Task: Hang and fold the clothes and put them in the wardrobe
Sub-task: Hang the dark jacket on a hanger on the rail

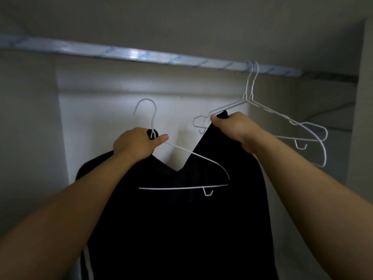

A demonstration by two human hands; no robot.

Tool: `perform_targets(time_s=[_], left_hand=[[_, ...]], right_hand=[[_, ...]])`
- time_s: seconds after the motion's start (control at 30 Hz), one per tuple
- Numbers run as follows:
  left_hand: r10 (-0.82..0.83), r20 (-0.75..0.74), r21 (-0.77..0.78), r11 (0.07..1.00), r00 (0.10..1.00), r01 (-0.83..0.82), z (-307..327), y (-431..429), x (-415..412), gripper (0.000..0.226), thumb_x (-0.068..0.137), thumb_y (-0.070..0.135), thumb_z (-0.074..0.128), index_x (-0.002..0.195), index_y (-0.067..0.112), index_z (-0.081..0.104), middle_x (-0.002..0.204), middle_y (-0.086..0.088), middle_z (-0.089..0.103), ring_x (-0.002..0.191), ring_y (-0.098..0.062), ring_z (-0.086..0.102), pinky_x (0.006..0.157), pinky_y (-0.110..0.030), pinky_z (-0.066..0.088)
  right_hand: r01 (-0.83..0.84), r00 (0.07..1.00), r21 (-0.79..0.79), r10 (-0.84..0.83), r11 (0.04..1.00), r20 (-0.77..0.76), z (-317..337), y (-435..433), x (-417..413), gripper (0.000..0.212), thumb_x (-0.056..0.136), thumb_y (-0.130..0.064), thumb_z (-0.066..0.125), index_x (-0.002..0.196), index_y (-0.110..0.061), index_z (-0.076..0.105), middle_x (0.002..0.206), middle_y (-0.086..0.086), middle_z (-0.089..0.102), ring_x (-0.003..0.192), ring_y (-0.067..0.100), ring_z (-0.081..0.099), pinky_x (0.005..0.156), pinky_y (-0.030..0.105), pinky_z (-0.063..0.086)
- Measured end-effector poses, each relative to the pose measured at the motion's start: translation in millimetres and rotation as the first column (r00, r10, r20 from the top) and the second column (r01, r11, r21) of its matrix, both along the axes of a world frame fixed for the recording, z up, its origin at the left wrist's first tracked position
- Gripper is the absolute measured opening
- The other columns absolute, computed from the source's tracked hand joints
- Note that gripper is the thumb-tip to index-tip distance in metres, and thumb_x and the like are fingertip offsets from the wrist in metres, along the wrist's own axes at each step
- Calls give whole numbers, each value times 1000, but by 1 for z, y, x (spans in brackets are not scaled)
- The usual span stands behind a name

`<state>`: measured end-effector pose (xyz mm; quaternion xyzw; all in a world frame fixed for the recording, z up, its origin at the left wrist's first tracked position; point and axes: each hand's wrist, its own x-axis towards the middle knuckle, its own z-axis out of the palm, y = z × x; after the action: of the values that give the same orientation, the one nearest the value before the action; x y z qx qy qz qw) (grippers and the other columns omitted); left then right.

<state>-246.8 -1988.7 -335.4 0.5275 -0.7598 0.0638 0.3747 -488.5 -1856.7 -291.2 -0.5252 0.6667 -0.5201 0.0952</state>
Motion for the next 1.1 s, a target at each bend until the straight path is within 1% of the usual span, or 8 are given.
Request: perform_targets(time_s=[0.17,0.33,0.47,0.63,0.77,0.87,0.97,1.1], left_hand=[[101,-80,-97,989,992,-108,34,-1,4,75,76,92,39,75,21,64,71,1,60,65,-21,56,57,-29,43],[94,-43,-77,992,995,-97,37,4,-9,74,74,92,41,76,22,65,73,0,63,66,-21,57,59,-30,47],[4,34,-115,993,999,0,17,15,-44,69,78,89,42,66,23,58,65,3,60,57,-16,55,49,-26,36],[-162,-257,-132,983,953,132,33,14,-44,65,81,84,46,62,23,58,62,4,62,59,-17,59,50,-26,36],[-258,-388,-92,966,885,241,37,7,-43,64,81,83,49,66,23,66,65,7,67,64,-14,63,55,-27,40],[-302,-444,-93,952,844,292,41,8,-54,64,80,82,49,71,23,72,69,7,70,67,-14,66,62,-28,49],[-350,-491,-97,932,798,349,52,13,-64,60,80,80,53,73,24,73,71,7,72,71,-15,68,69,-32,53],[-461,-535,-137,874,708,466,65,26,-79,50,81,71,63,79,22,74,76,7,74,74,-15,70,76,-40,59]], right_hand=[[230,937,-17,-226,973,-268,8,17,-16,58,95,-60,48,97,-6,69,92,12,69,83,29,66,75,33,52],[-29,953,-64,47,998,299,6,11,-13,50,94,-55,61,105,-7,67,104,11,72,88,29,72,85,42,60],[-142,892,-249,233,958,387,13,0,17,47,95,-54,60,110,-10,66,104,10,74,90,29,74,86,43,60],[-403,911,-36,398,914,-109,-4,14,30,43,86,-63,66,98,-23,75,88,-3,78,83,14,75,78,31,58],[5,694,-166,-123,986,-710,-17,21,24,58,86,-81,33,90,-37,70,93,-17,63,106,13,47,93,37,32],[-18,764,-368,-225,930,-605,-21,22,27,71,90,-78,18,92,-31,71,100,-22,57,115,6,38,95,36,19],[-26,839,-423,-210,906,-501,-13,18,25,54,94,-65,23,90,-32,65,94,-25,51,102,0,40,98,36,21],[172,538,-450,-466,876,-702,-3,11,22,36,96,-45,44,104,-17,64,111,1,58,103,25,54,92,42,37]])
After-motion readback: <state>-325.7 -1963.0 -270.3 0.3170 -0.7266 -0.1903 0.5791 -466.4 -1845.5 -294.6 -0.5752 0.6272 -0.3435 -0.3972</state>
